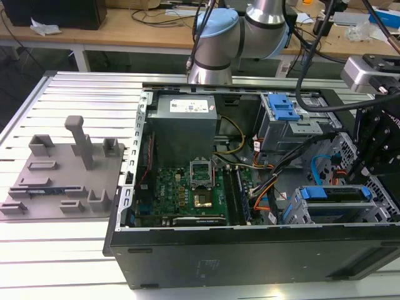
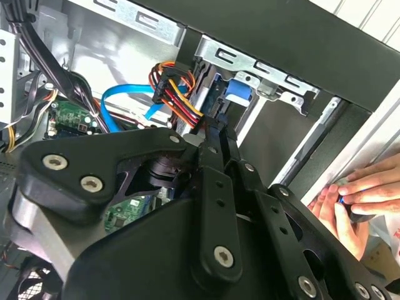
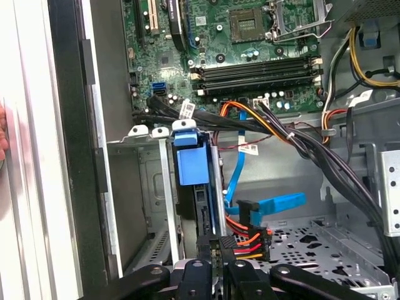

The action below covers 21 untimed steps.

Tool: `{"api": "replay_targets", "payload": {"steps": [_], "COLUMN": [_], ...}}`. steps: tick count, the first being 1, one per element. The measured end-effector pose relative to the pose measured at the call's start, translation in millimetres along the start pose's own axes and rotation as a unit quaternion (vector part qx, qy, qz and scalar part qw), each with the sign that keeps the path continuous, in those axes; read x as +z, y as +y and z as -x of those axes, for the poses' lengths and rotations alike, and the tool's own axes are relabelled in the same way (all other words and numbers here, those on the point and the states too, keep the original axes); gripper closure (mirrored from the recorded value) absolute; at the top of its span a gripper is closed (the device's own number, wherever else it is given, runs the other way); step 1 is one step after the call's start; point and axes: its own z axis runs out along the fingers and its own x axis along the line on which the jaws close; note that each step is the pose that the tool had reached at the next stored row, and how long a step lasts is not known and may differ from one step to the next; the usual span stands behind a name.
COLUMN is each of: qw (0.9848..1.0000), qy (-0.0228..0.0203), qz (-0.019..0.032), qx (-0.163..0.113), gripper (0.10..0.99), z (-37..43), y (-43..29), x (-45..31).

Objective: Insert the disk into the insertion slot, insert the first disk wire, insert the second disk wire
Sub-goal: 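Insert the first disk wire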

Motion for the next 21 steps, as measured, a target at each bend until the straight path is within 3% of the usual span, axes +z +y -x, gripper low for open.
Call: {"api": "replay_targets", "payload": {"steps": [21], "qw": [1.0], "qy": [-0.0001], "qz": [0.0004], "qx": [0.007], "gripper": [0.918], "z": [0.3], "y": [-2.0], "x": [6.9]}}
